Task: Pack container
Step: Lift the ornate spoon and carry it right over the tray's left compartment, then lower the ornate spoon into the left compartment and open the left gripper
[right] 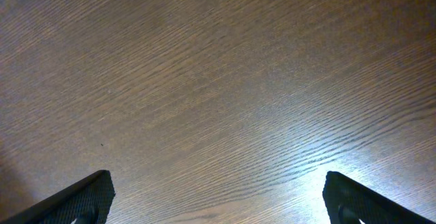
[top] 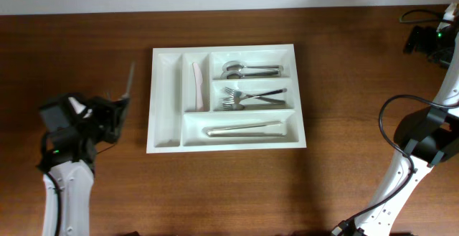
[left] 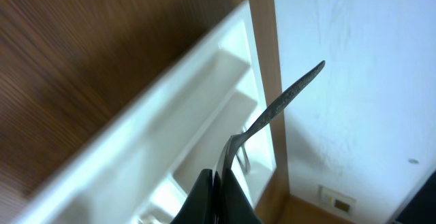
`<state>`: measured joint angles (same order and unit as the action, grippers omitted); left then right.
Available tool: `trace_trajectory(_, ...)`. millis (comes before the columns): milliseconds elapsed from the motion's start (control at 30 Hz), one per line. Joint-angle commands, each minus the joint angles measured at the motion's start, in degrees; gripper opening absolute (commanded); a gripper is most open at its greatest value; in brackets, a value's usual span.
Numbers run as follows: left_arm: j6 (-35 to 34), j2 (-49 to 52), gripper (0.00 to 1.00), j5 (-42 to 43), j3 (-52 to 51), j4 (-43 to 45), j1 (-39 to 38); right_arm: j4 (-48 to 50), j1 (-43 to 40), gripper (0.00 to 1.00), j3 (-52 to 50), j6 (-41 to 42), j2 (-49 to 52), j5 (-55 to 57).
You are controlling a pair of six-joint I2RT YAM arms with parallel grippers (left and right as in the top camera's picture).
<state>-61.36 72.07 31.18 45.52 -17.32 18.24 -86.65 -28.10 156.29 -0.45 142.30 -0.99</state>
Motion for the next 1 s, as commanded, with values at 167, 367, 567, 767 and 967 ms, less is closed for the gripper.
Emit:
trace_trajectory(167, -13.6, -1.44, 0.02, -4.48, -0.42, -0.83, -9.38, 0.13, -0.42, 0.99, -0.31, 0.09, -2.21, -0.07)
trace_trajectory(367, -18.67, -1.38, 0.02, -9.57, -0.44, -2.97, -12.81, 0.13, -0.42, 0.99, -0.31, 0.09, -2.21, -0.07)
trace_trajectory(567, -20.26, -1.38, 0.02, -14.23, -0.44, -2.93, -14.67, 0.13, -0.42, 0.99, -0.31, 0.09, -2.21, -0.07)
trace_trajectory(767, -21.46, -0.04, 0.02, -15.58, -0.44, -2.93, -16.48, 0.13, -0.42, 0.99, -0.31, 0.09, -2.21, -0.07)
trace_trajectory(967, -25.29, 3.87, 0.02, -15.58, -0.44, -1.44, -19.06, 0.13, -0.44, 0.99, -0.31, 0.09, -2.21, -0.07)
